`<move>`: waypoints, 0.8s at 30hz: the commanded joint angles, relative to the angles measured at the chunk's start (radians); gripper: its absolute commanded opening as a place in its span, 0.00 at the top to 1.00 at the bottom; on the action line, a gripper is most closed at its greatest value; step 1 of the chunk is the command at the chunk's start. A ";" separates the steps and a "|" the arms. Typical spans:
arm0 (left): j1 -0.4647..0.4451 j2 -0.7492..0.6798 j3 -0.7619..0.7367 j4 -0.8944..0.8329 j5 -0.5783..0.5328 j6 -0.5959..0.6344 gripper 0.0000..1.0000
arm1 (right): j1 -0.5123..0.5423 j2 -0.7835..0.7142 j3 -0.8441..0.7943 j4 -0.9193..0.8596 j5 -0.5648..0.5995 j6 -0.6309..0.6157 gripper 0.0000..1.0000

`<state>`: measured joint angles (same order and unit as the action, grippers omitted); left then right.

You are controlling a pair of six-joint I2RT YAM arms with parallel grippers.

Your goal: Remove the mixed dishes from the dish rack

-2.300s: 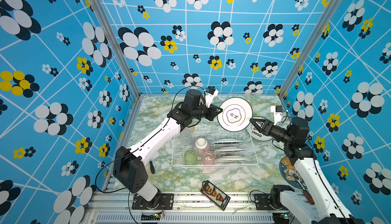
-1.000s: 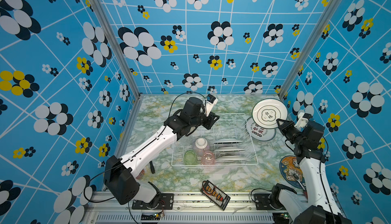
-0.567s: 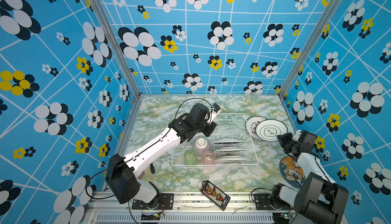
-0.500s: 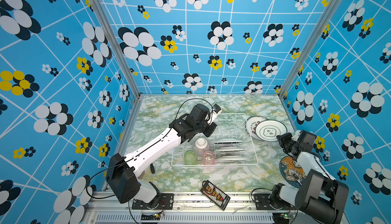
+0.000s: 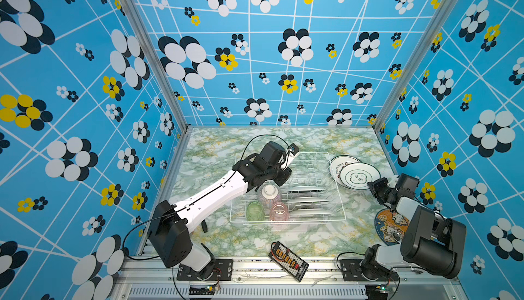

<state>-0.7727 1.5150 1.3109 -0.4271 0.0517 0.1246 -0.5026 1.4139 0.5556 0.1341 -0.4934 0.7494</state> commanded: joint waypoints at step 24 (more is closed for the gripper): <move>-0.010 0.034 0.055 -0.030 -0.021 0.026 0.64 | 0.097 0.122 0.184 -0.137 0.040 -0.139 0.65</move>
<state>-0.7746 1.5372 1.3315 -0.4381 0.0509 0.1314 -0.4202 1.5291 0.7029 0.0624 -0.4904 0.6598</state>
